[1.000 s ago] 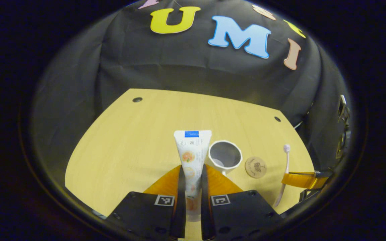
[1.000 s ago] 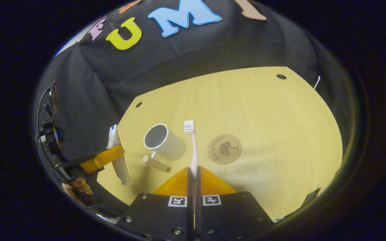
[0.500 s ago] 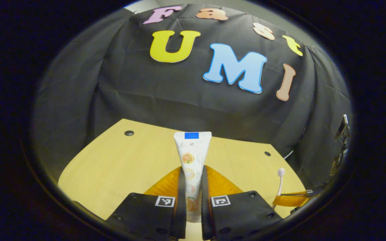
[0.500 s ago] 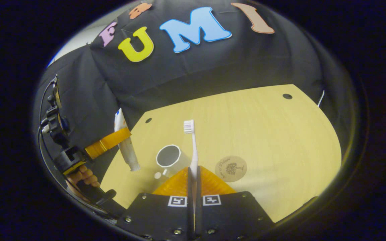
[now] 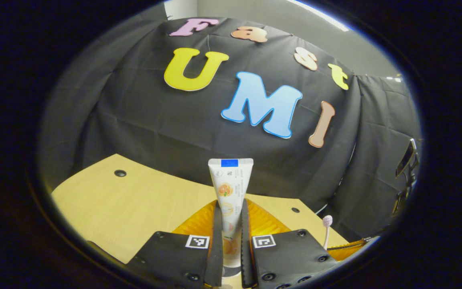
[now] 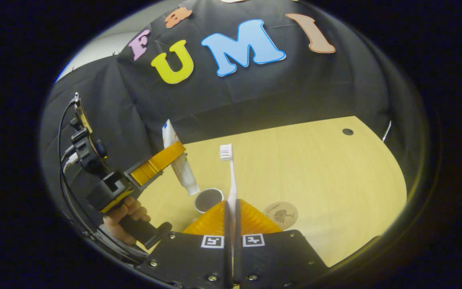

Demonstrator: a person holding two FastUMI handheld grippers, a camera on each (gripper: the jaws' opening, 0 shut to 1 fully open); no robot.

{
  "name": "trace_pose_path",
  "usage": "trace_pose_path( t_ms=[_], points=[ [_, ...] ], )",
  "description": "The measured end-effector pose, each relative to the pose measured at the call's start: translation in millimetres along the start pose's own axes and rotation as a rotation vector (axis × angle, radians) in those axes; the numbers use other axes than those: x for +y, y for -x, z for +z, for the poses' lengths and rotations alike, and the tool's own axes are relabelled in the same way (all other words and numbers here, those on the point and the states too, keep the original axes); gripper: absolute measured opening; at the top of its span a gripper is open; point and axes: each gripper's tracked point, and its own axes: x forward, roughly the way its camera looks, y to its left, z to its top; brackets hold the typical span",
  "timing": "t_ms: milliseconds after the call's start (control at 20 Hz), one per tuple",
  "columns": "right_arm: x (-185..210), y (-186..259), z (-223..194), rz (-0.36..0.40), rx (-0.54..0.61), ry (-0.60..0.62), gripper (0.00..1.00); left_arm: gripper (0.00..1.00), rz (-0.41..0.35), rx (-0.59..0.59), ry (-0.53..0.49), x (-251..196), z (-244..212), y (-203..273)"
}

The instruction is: Put the toothbrush and toothpaste on the desktop into the cup, then pick up the cup and place it on the coaster on the desktop.

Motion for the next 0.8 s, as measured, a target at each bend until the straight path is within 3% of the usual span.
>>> trace_pose_path(
  t_ms=[400,550,800],
  points=[
    [7.4,-9.3,7.9,0.004,-0.015,0.001,0.02,0.26,-0.010,0.136,-0.094,13.2,-83.2,-18.5],
    [13.6,-15.1,13.6,0.017,-0.025,0.006,0.03,0.24,-0.002,0.177,-0.111,16.7,-100.1,-16.8],
    [20.3,-32.0,26.6,0.030,-0.051,0.030,0.02,0.31,-0.008,0.243,-0.182,16.5,-123.5,-9.6]
  ],
)
